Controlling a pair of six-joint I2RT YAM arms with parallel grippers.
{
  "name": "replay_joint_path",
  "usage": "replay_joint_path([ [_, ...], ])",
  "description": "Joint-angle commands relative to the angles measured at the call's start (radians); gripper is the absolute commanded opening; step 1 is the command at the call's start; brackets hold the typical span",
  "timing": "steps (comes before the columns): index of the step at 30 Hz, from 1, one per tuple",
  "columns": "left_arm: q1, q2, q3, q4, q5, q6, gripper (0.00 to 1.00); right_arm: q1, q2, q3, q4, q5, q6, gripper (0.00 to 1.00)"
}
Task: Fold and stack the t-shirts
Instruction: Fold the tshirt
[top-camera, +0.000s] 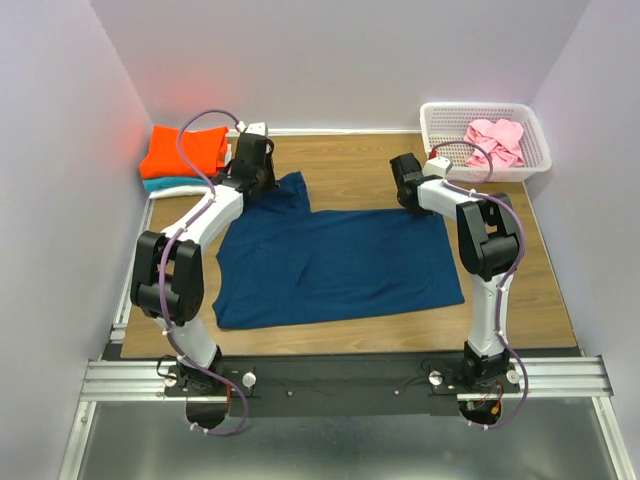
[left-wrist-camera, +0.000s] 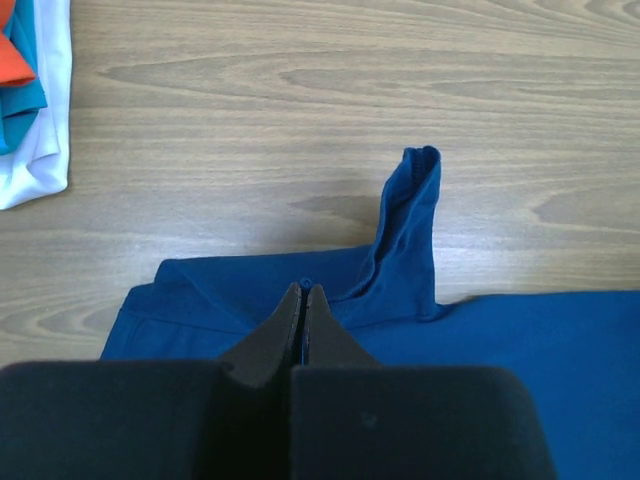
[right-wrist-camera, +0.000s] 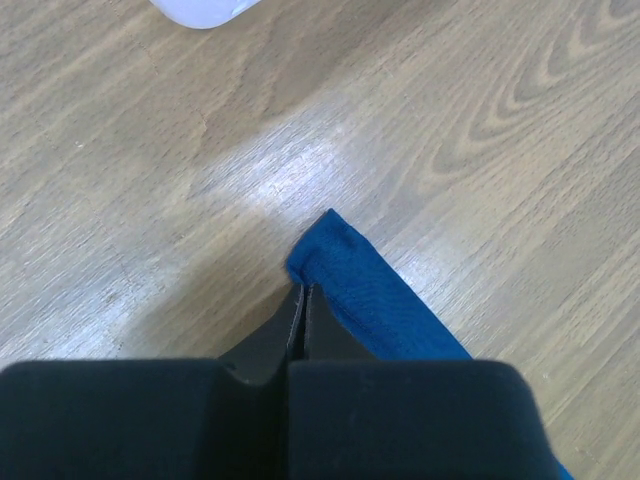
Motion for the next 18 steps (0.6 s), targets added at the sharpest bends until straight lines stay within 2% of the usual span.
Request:
replay_joint_path([
  [1, -0.007, -0.072, -0.038, 0.031, -0.001, -0.014, 0.0, 0.009, -0.035, 0.011, -0.033, 0.023, -0.005, 0.01],
  [9, -0.019, -0.178, -0.167, 0.062, -0.005, -0.042, 0.0, 0.05, -0.119, -0.046, -0.033, 0.06, -0.009, 0.01],
  [18, -0.065, -0.374, -0.351, 0.074, -0.05, -0.106, 0.0, 0.075, -0.234, -0.164, -0.033, 0.104, 0.02, 0.01],
])
